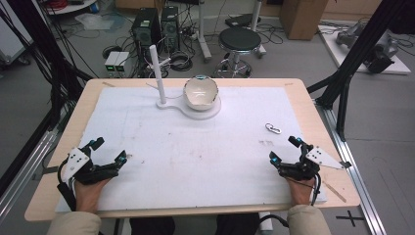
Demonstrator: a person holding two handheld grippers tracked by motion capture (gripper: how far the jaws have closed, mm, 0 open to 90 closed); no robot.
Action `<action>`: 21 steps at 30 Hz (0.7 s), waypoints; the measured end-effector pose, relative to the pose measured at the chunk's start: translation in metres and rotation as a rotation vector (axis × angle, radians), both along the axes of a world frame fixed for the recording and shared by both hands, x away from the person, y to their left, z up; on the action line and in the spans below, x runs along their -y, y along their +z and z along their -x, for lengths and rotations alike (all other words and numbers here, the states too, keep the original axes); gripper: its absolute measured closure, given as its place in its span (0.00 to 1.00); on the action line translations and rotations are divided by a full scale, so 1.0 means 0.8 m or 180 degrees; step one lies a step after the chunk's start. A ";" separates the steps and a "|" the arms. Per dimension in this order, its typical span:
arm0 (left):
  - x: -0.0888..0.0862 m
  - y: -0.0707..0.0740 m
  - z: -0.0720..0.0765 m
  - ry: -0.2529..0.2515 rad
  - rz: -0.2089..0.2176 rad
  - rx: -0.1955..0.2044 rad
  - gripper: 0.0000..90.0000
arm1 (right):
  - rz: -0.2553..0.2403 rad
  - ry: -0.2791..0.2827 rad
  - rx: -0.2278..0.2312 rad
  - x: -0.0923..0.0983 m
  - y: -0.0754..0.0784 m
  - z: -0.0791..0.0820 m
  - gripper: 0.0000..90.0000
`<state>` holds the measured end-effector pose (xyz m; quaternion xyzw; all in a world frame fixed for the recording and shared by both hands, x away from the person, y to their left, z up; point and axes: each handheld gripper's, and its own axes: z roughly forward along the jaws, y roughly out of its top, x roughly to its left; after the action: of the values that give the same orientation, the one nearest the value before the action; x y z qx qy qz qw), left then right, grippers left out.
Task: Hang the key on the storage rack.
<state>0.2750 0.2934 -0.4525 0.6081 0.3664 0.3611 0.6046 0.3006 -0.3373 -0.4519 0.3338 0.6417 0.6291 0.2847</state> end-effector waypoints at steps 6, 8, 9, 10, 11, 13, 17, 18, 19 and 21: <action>-0.001 0.000 0.000 -0.0011 0.0020 -0.0004 0.06 | -0.0008 -0.0005 -0.0004 0.000 0.000 0.000 0.01; -0.001 0.000 0.000 -0.0010 0.0012 -0.0006 0.06 | -0.0002 -0.0005 0.0003 0.000 0.000 0.000 0.01; -0.001 0.000 0.000 -0.0010 0.0009 -0.0008 0.06 | 0.0015 -0.0005 0.0006 0.000 0.000 -0.001 0.01; -0.001 0.000 0.000 -0.0010 0.0009 -0.0008 0.06 | 0.0023 -0.0004 0.0001 0.000 0.000 -0.001 0.01; -0.001 0.000 0.000 -0.0011 0.0010 -0.0006 0.06 | 0.0026 0.0000 0.0001 0.000 0.000 -0.001 0.01; 0.000 0.000 0.000 -0.0006 0.0010 -0.0001 0.06 | 0.0018 -0.0006 -0.0017 -0.001 0.000 -0.002 0.01; 0.000 0.000 0.000 -0.0008 -0.0001 -0.0011 0.06 | -0.0006 -0.0007 -0.0066 0.000 0.001 -0.003 0.01; 0.000 0.000 0.000 -0.0005 -0.0011 -0.0009 0.06 | -0.0008 -0.0018 -0.0086 0.000 0.001 -0.004 0.01; 0.000 0.000 0.000 -0.0006 -0.0010 -0.0007 0.06 | -0.0004 -0.0018 -0.0087 0.001 0.002 -0.006 0.01; 0.000 0.000 0.000 -0.0005 -0.0008 -0.0006 0.06 | -0.0031 0.0004 -0.0185 0.002 0.003 -0.009 0.01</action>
<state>0.2751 0.2934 -0.4523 0.6095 0.3660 0.3606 0.6038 0.3080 -0.3392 -0.4494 0.3529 0.6468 0.6224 0.2639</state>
